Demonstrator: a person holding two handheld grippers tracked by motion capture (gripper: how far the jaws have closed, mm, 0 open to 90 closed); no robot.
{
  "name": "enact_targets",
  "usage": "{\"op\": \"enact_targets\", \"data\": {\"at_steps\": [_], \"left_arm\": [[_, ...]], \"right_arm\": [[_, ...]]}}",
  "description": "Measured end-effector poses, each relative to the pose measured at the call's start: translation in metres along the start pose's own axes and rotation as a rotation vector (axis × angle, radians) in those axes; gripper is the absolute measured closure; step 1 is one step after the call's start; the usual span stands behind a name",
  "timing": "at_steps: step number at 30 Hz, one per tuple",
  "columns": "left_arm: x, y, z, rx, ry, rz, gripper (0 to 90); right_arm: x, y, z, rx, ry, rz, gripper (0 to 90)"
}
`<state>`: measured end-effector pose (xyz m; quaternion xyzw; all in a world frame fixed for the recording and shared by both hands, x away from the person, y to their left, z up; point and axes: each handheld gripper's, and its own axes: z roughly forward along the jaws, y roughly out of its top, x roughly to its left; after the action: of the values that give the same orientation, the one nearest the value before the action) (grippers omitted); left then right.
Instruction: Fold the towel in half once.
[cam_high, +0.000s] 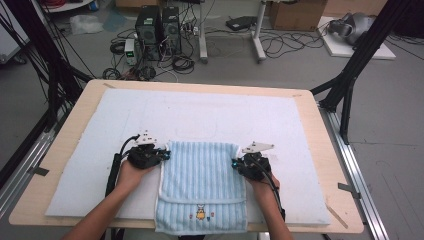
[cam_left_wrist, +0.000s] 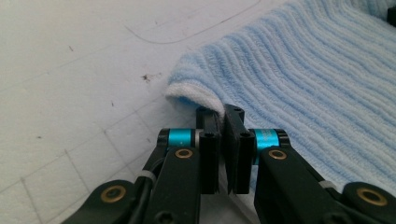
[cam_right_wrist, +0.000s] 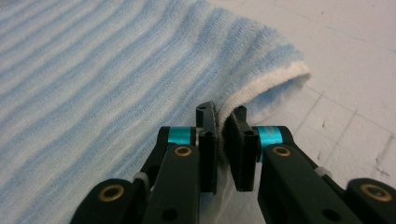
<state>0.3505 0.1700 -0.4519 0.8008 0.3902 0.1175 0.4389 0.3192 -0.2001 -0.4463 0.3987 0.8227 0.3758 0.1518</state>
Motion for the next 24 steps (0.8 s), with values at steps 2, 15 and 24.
{"op": "enact_targets", "data": {"at_steps": [2,15,24], "left_arm": [[0.005,0.002,0.002,-0.002,-0.006,-0.039,85.6],[0.028,0.026,0.018,-0.069,0.036,-0.030,85.0],[0.046,0.044,0.028,-0.132,0.040,-0.014,85.0]], "right_arm": [[-0.002,0.000,0.000,-0.005,0.007,0.020,84.4],[-0.017,0.021,0.017,-0.033,-0.051,0.038,84.3],[-0.033,0.044,0.032,-0.058,-0.109,0.056,84.2]]}}
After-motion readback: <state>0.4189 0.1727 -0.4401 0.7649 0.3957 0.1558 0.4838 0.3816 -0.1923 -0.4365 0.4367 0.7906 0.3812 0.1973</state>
